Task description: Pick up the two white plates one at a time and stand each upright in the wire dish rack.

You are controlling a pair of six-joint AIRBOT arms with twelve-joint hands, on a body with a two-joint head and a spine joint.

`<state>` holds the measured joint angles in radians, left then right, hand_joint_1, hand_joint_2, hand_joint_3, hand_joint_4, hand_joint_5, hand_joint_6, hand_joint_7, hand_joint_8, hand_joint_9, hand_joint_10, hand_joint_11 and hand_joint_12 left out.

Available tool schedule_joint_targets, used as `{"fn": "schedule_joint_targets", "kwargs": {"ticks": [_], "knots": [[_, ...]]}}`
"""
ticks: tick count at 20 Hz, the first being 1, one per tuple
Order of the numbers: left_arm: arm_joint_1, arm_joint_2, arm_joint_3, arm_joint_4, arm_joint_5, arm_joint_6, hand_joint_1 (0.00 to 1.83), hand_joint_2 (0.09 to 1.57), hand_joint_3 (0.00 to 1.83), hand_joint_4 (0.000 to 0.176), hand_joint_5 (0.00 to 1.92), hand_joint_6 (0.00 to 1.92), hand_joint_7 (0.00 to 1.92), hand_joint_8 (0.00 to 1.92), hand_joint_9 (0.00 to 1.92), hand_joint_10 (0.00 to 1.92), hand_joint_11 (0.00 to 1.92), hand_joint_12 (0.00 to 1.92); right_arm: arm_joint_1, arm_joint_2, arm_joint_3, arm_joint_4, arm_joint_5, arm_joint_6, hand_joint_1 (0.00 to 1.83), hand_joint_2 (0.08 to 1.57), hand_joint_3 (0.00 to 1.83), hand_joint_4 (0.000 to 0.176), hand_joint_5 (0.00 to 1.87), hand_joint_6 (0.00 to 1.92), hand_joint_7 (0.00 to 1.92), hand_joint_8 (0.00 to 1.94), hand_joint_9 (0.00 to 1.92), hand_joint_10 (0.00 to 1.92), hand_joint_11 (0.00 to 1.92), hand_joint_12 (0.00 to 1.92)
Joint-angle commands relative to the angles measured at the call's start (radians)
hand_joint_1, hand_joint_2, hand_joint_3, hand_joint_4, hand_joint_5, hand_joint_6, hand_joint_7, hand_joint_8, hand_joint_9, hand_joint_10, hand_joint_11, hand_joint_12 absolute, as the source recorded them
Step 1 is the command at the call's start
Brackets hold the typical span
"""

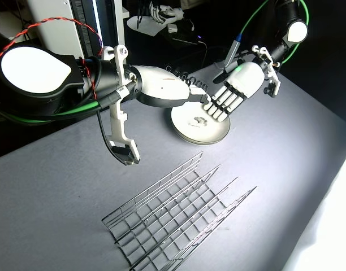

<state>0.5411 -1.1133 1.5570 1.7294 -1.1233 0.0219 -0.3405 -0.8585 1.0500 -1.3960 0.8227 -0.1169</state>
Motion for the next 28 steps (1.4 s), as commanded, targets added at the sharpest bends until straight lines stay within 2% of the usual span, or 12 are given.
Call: {"fn": "schedule_joint_targets", "kwargs": {"ticks": [1,3,4,9,12,13,15,16,17,20,22,28], "knots": [[0.008,-0.003,0.003,-0.011,-0.025,0.004,0.0,1.21,0.0,0.0,0.08,0.0,0.04,0.0,0.01,0.0,0.02,0.02,0.0,0.0,0.002,0.066,0.052,0.001,0.0,1.33,0.02,0.0,0.04,0.0,0.01,0.0,0.0,0.0,0.0,0.18],[0.01,-0.008,0.001,-0.01,-0.022,0.003,0.0,1.22,0.0,0.0,0.11,0.01,0.06,0.01,0.03,0.01,0.03,0.02,-0.021,-0.01,0.013,0.066,0.047,0.0,0.31,1.35,0.0,0.0,0.06,0.01,0.02,0.0,0.01,0.0,0.0,0.29],[0.011,-0.011,0.0,-0.01,-0.019,0.003,0.0,1.22,0.0,0.0,0.09,0.0,0.03,0.0,0.01,0.0,0.01,0.02,-0.027,-0.015,0.018,0.066,0.043,-0.001,0.4,1.36,0.0,0.0,0.06,0.0,0.03,0.0,0.02,0.0,0.0,0.35],[0.02,-0.033,-0.024,-0.011,0.007,0.002,0.0,1.23,0.0,0.0,0.07,0.0,0.02,0.0,0.0,0.0,0.0,0.0,-0.033,-0.038,0.032,0.066,0.036,-0.007,0.58,1.38,0.0,0.0,0.03,0.0,0.0,0.0,0.01,0.0,0.0,0.37],[0.019,-0.046,-0.045,-0.011,0.029,-0.004,0.0,1.23,0.01,0.0,0.12,0.02,0.05,0.01,0.01,0.0,0.01,0.01,-0.037,-0.042,0.032,0.066,0.033,-0.008,0.75,1.37,0.0,0.0,0.03,0.01,0.0,0.0,0.0,0.0,0.0,0.27],[0.017,-0.051,-0.051,-0.011,0.037,-0.012,0.0,1.23,0.01,0.0,0.12,0.02,0.05,0.01,0.01,0.0,0.01,0.01,-0.039,-0.042,0.032,0.066,0.033,-0.009,0.75,1.37,0.0,0.0,0.03,0.01,0.0,0.0,0.0,0.0,0.0,0.27],[0.01,-0.06,-0.062,-0.011,0.05,-0.017,0.0,1.24,0.01,0.0,0.1,0.01,0.03,0.0,0.0,0.0,0.0,0.0,-0.043,-0.042,0.032,0.066,0.033,-0.01,0.98,1.35,0.0,0.0,0.09,0.01,0.05,0.01,0.04,0.01,0.0,0.29],[0.007,-0.066,-0.065,-0.011,0.055,-0.021,0.0,1.25,0.01,0.0,0.09,0.0,0.03,0.0,0.0,0.0,0.0,0.0,-0.045,-0.042,0.032,0.066,0.033,-0.01,1.07,1.32,0.0,0.0,0.06,0.01,0.02,0.01,0.01,0.0,0.0,0.31],[0.002,-0.072,-0.065,-0.011,0.061,-0.027,0.0,1.26,0.01,0.0,0.17,0.01,0.1,0.01,0.05,0.01,0.03,0.02,-0.046,-0.042,0.032,0.066,0.033,-0.01,1.06,1.33,0.0,0.0,0.02,0.0,0.0,0.0,0.0,0.0,0.0,0.37],[-0.013,-0.085,-0.065,-0.007,0.069,-0.037,0.0,1.25,0.0,0.0,0.08,0.0,0.02,0.0,0.0,0.0,0.0,0.0,-0.05,-0.041,0.033,0.066,0.033,-0.01,1.25,1.29,0.0,0.0,0.06,0.01,0.01,0.0,0.01,0.0,0.0,0.53],[-0.018,-0.078,-0.063,0.001,0.067,-0.044,0.0,1.25,0.0,0.0,0.09,0.01,0.04,0.01,0.0,0.0,0.0,0.0,-0.05,-0.041,0.035,0.067,0.033,-0.01,1.31,1.28,0.0,0.0,0.07,0.01,0.02,0.0,0.02,0.01,0.0,0.48],[-0.064,-0.007,-0.066,0.0,0.027,-0.1,0.0,1.25,0.0,0.0,0.11,0.0,0.05,0.0,0.01,0.0,0.02,0.01,-0.05,-0.024,0.036,0.072,0.048,-0.01,1.33,1.26,0.0,0.0,0.05,0.0,0.0,0.0,0.01,0.0,0.0,0.48]]}}
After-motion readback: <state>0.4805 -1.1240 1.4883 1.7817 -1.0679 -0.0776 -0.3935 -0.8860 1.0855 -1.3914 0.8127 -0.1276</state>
